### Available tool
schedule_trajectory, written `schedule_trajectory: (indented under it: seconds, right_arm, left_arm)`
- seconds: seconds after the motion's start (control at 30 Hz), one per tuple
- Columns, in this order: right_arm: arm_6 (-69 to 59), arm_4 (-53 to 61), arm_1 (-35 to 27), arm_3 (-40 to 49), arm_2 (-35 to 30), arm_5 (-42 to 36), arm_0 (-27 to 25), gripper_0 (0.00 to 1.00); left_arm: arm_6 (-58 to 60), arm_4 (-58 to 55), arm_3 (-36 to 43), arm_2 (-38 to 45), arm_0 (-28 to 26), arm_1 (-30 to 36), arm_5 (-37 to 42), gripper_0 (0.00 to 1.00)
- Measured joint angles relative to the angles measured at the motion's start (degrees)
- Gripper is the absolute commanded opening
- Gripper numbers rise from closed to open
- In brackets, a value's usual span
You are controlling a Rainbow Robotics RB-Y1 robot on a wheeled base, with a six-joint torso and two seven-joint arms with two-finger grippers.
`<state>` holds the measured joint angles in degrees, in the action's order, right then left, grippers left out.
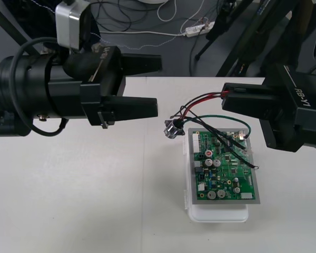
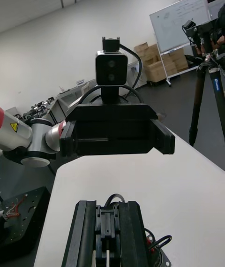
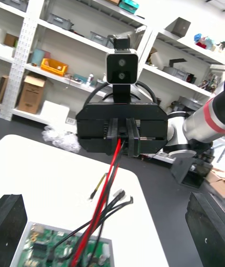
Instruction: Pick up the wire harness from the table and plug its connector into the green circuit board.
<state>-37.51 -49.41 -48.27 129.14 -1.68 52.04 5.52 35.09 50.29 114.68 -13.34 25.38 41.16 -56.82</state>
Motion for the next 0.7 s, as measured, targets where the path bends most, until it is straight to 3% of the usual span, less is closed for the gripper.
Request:
schedule_trajectory:
  seconds: [0.7]
  right_arm:
    - [-1.7,-2.0,1.0,1.0,3.1,-5.7,1.2,0.0]
  left_arm:
    - [4.6,6.8,-1.6,-4.9,5.6,-7.7,3.6,1.0]
